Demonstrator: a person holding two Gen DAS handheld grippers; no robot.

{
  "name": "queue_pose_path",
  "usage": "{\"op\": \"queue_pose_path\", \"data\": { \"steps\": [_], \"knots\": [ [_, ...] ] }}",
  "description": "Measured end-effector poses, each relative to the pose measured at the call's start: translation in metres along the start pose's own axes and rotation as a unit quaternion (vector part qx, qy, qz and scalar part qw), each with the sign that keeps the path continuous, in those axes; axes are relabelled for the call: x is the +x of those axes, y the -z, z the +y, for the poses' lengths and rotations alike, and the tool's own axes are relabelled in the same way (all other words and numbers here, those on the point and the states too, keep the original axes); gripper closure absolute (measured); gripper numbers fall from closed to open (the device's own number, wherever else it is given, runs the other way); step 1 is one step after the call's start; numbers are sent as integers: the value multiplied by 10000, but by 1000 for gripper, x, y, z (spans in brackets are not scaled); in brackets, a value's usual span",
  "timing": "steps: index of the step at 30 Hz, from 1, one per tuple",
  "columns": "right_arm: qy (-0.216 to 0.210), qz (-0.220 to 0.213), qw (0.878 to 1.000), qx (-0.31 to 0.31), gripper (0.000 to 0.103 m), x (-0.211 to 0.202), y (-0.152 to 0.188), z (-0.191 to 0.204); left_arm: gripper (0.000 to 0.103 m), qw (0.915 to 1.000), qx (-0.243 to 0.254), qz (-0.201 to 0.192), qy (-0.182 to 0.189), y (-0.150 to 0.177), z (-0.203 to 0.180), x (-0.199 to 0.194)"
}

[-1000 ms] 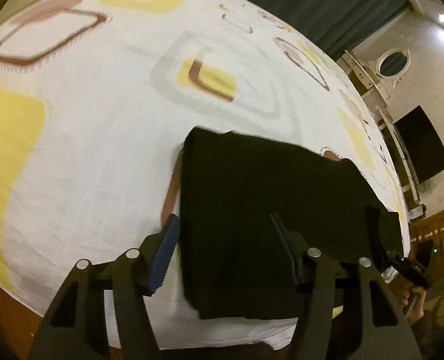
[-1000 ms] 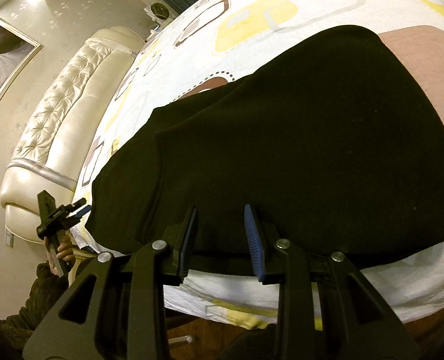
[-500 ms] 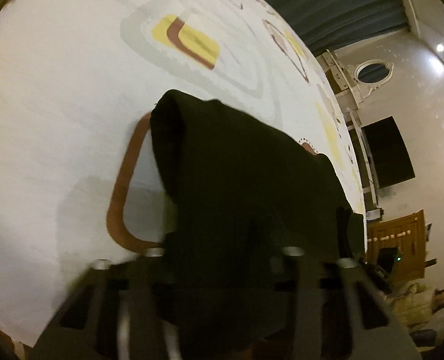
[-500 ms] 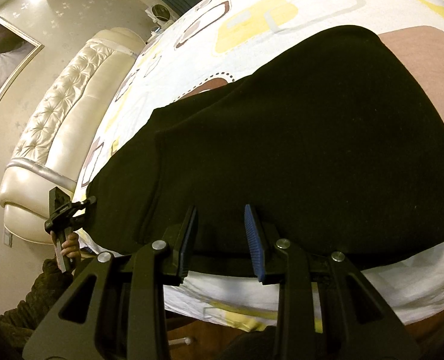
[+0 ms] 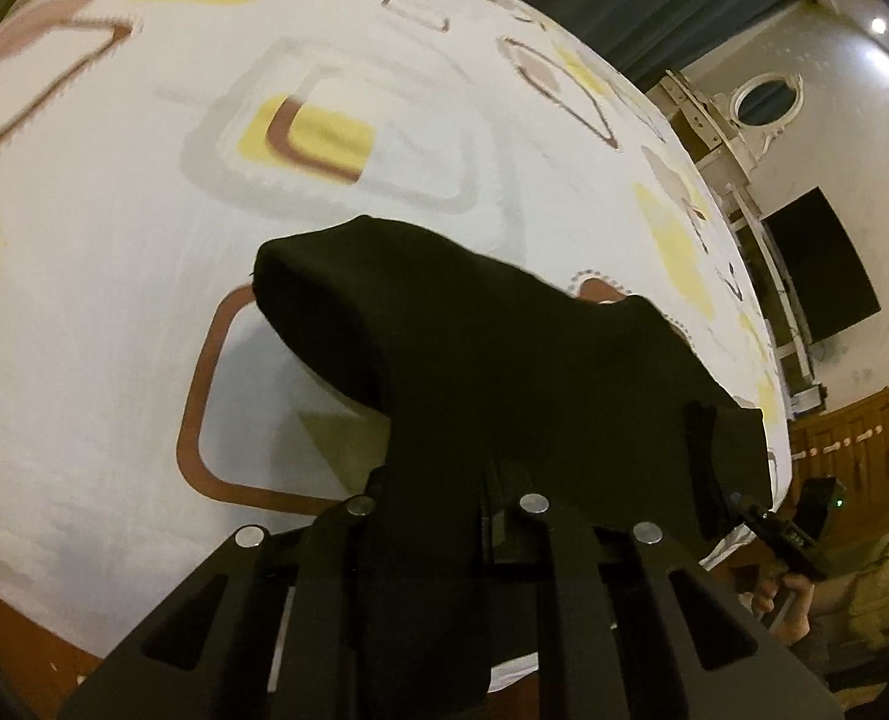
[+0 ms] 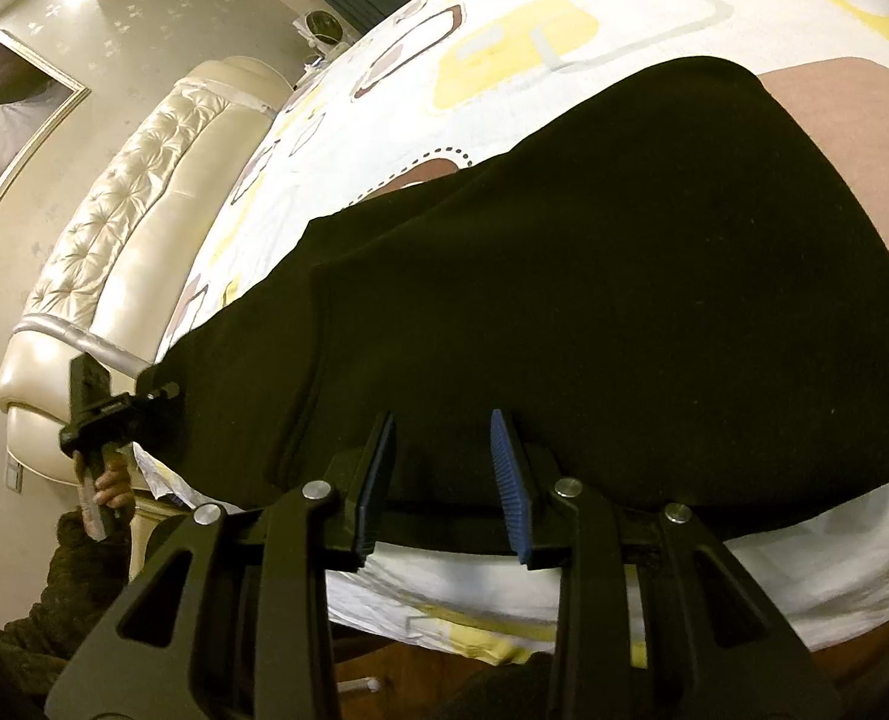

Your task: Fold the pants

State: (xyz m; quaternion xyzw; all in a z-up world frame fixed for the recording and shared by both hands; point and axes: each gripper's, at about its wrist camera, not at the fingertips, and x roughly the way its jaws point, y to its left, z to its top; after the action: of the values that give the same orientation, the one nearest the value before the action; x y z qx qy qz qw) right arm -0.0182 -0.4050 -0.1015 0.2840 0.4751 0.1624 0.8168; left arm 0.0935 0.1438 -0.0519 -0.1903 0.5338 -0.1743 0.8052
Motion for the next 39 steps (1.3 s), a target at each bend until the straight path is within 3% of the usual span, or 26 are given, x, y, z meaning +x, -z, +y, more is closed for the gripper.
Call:
{"op": "queue_pose_path", "data": {
  "steps": [7, 13, 21, 27, 36, 39],
  "knots": [
    [11, -5, 10000, -66, 61, 0, 0, 4, 89, 9988, 418, -251, -69, -10, -66, -27],
    [21, 0, 10000, -84, 60, -3, -1, 8, 89, 9904, 1264, -388, -409, -3, -145, -29],
    [-69, 2, 10000, -66, 59, -7, -1, 8, 89, 9792, 1896, -290, -667, 12, -229, 14],
    [-106, -99, 9999, 29, 59, -18, -6, 2, 89, 9669, 2350, -82, -988, 32, -284, 69],
    [-134, -302, 9990, 310, 59, -33, -12, -15, 89, 9484, 2810, 61, -1469, 69, -330, 137],
    [-137, -347, 9987, 358, 59, -36, -12, -19, 89, 9458, 2869, 89, -1516, 80, -339, 155]
  ]
}}
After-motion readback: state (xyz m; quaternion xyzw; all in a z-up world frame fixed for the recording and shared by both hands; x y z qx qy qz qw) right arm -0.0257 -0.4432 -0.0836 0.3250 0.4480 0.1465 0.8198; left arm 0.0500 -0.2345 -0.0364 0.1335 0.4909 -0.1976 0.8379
